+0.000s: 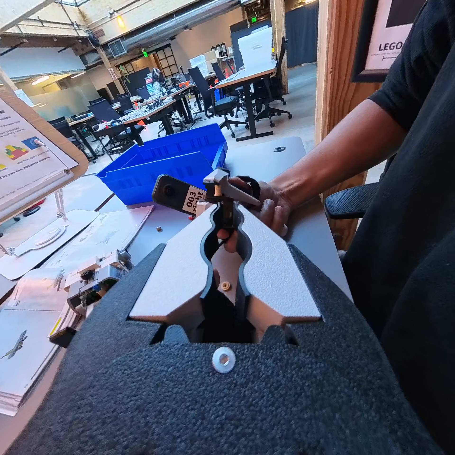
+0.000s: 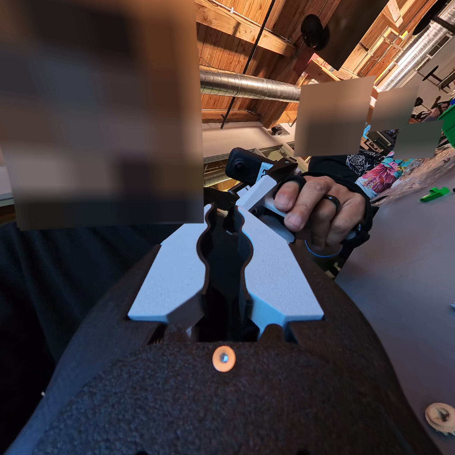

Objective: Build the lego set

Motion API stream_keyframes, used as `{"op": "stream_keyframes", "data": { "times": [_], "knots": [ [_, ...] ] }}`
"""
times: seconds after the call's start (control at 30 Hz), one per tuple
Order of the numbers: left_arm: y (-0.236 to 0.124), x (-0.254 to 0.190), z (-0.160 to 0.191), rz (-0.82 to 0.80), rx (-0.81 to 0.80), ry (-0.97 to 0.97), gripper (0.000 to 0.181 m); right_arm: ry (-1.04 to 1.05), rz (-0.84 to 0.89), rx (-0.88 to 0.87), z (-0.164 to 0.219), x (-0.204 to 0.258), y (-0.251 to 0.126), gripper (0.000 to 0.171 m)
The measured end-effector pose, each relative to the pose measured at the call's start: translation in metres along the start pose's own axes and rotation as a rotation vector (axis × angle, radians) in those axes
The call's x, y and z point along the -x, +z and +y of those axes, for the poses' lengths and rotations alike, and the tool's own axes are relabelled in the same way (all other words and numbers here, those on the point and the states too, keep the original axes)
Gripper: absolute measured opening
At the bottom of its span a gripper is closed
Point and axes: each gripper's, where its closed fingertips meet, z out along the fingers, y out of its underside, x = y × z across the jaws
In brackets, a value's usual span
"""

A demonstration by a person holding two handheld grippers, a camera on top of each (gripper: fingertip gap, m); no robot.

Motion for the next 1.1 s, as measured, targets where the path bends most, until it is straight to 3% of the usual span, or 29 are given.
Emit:
{"op": "stream_keyframes", "data": {
  "times": [0.43,0.57,0.8,0.97,1.1],
  "knots": [
    [0.003,0.001,-0.002,-0.005,-0.006,-0.058,0.005,-0.065,0.043,-0.018,-0.002,0.001,-0.002,0.014],
    [0.004,0.002,0.002,-0.015,0.020,-0.054,0.005,-0.134,0.160,0.016,-0.011,-0.002,-0.011,0.017],
    [0.007,0.014,0.033,-0.048,0.214,0.016,0.006,-0.507,0.723,0.089,-0.043,-0.006,-0.066,0.021],
    [0.010,0.025,0.051,0.002,0.342,-0.055,0.006,-0.684,1.325,0.050,-0.078,-0.022,-0.141,0.021],
    [0.018,0.025,0.070,0.026,0.448,-0.069,0.006,-0.787,1.594,0.022,-0.091,-0.025,-0.177,0.020]
  ]
}}
